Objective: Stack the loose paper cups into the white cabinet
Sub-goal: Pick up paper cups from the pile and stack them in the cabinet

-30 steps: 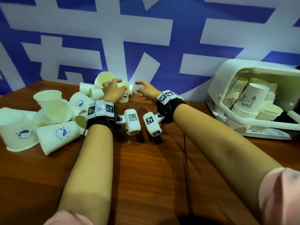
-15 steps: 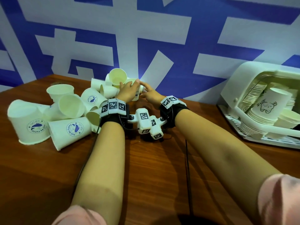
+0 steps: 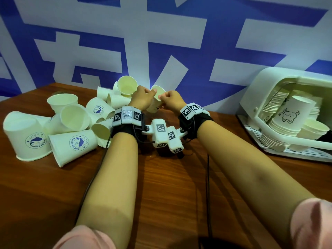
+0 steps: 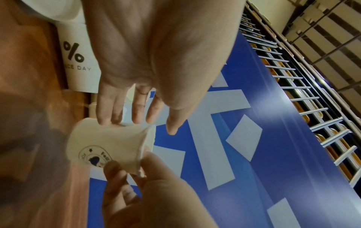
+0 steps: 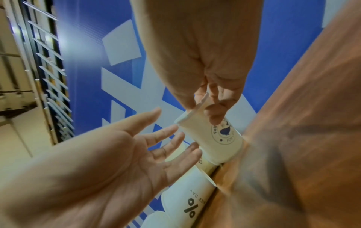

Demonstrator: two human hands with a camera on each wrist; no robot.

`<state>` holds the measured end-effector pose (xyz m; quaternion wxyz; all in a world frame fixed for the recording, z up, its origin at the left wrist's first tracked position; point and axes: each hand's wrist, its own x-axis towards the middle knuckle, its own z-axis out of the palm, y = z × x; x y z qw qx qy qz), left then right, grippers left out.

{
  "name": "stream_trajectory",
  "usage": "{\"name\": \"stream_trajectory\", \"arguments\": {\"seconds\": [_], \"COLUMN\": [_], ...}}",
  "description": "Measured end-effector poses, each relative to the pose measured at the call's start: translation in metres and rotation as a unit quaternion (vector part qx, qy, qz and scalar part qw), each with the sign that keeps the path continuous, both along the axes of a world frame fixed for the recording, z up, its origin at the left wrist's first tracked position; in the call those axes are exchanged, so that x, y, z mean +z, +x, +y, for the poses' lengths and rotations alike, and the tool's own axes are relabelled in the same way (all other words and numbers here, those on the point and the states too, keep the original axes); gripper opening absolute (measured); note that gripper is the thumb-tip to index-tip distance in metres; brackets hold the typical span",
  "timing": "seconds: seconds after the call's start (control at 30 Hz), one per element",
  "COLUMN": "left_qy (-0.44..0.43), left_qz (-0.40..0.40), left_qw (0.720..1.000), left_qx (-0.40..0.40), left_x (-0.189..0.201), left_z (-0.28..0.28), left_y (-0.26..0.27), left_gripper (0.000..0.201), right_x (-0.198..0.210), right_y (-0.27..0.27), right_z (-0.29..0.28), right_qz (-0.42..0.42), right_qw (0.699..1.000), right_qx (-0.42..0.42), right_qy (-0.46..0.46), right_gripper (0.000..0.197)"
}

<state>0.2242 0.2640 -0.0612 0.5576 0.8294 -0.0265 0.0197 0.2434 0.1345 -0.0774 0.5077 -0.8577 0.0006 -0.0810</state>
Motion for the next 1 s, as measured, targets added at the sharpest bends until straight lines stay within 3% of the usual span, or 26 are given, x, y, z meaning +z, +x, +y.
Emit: {"name": "stream_trajectory", "arguments": {"seconds": [0.1, 0.27, 0.5, 0.6, 0.77, 1.0], "left_qy": [-0.042, -0.061, 0.003, 0.012, -0.021, -0.074], "left_qz": [0.025, 0.013, -0.074, -0.105, -0.14, -0.121], "left_qw": [0.998, 0.991, 0.977, 0.97, 0.959, 0.947], "left_qx": [-0.029, -0.12, -0.199, -0.218, -0.245, -0.29], "left_x": [0.01, 0.042, 0.063, 0.065, 0.076, 0.086], "left_z": [-0.006, -0.039, -0.113, -0.148, -0.204, -0.271], "left_y": [-0.008, -0.035, -0.098, -0.12, -0.15, -0.175], "left_gripper": [0.041, 0.038, 0.029, 0.03, 0.029, 0.03], "right_x": [0.015, 0.045, 0.07, 0.077, 0.1, 0.119], "right_y": [-0.017, -0.068, -0.155, -0.186, -0.229, -0.269], "right_z": [-0.013, -0.054, -0.13, -0.163, -0.214, -0.277], "right_qz": [-0.037, -0.115, -0.203, -0.21, -0.228, -0.195], "right_qw": [0.999, 0.992, 0.971, 0.967, 0.958, 0.955], "right_qx": [-0.023, -0.054, -0.105, -0.128, -0.162, -0.196], "right_qy": [0.002, 0.001, -0.068, -0.069, -0.064, -0.103], "right_gripper": [0.004, 0.008, 0.016, 0.01, 0.021, 0.015]}}
